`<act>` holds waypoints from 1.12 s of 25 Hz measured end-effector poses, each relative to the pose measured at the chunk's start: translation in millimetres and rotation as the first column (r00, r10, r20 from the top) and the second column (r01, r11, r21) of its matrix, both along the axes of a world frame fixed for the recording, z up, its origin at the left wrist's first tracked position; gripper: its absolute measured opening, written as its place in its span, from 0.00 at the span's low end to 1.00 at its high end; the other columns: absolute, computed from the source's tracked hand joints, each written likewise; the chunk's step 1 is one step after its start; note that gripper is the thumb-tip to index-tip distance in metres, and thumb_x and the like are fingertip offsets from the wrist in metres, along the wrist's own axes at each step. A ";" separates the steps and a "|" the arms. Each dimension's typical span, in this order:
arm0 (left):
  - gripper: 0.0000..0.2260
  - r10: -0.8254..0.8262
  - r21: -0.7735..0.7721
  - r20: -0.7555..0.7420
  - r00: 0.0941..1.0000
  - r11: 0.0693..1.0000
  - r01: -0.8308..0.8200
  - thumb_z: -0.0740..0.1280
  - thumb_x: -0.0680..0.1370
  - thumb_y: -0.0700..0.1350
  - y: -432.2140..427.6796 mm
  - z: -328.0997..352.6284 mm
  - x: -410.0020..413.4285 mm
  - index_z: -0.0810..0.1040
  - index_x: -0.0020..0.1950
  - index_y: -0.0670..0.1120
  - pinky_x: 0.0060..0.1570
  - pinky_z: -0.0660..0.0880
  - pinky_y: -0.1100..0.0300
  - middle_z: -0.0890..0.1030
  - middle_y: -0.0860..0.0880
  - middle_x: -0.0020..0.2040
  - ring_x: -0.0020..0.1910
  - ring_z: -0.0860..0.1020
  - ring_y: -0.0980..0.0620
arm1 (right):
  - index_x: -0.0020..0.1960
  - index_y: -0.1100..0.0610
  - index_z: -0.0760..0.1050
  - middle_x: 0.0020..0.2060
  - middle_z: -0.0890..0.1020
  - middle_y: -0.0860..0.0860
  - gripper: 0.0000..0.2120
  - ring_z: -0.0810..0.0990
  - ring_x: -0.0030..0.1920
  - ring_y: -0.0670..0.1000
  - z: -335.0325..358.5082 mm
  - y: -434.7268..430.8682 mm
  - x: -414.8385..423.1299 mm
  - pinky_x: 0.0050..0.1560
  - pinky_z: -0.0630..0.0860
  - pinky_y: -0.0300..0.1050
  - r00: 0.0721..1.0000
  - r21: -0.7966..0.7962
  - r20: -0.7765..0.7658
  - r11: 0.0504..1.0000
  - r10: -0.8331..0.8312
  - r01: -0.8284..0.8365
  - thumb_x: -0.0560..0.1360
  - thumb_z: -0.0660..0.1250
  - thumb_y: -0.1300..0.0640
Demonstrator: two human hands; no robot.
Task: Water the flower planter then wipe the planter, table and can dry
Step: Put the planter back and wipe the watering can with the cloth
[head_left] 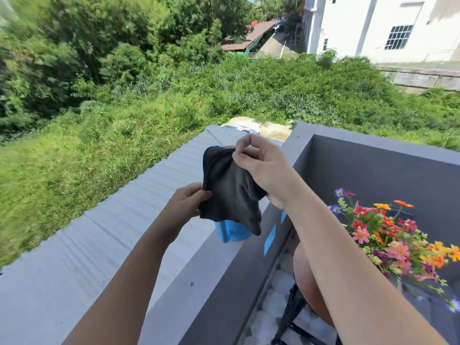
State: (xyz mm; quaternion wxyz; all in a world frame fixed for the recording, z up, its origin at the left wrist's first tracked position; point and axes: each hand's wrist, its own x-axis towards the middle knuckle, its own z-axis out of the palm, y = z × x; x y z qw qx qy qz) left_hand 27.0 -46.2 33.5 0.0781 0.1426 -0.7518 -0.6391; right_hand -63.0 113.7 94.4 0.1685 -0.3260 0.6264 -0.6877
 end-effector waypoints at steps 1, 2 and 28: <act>0.07 0.023 0.019 0.002 1.000 1.000 -0.023 0.63 0.74 0.44 -7.9 -0.5 -1.5 0.79 0.45 0.44 0.38 0.75 0.57 0.77 0.45 0.38 0.38 0.75 0.49 | 0.33 0.48 0.76 0.34 0.78 0.48 0.18 0.72 0.36 0.48 -0.4 -0.4 -5.3 0.41 0.67 0.43 0.999 0.015 -0.019 0.999 -0.042 0.042 0.76 0.62 0.66; 0.06 0.053 0.035 -0.006 0.999 0.998 -0.053 0.64 0.75 0.44 -16.7 2.4 -4.4 0.80 0.44 0.45 0.38 0.75 0.58 0.78 0.47 0.38 0.38 0.76 0.50 | 0.34 0.47 0.79 0.36 0.81 0.45 0.19 0.75 0.39 0.45 -3.3 0.0 -9.7 0.45 0.69 0.40 0.996 0.055 -0.041 0.995 -0.083 0.085 0.76 0.62 0.65; 0.23 0.329 -0.756 0.375 0.867 0.649 0.081 0.58 0.75 0.63 37.6 -29.8 -98.4 0.73 0.46 0.42 0.44 0.68 0.57 0.79 0.43 0.47 0.53 0.77 0.42 | 0.76 0.47 0.53 0.76 0.59 0.47 0.32 0.55 0.77 0.48 -175.5 16.9 -51.1 0.73 0.53 0.56 0.734 0.633 -0.663 0.636 0.151 0.442 0.76 0.36 0.37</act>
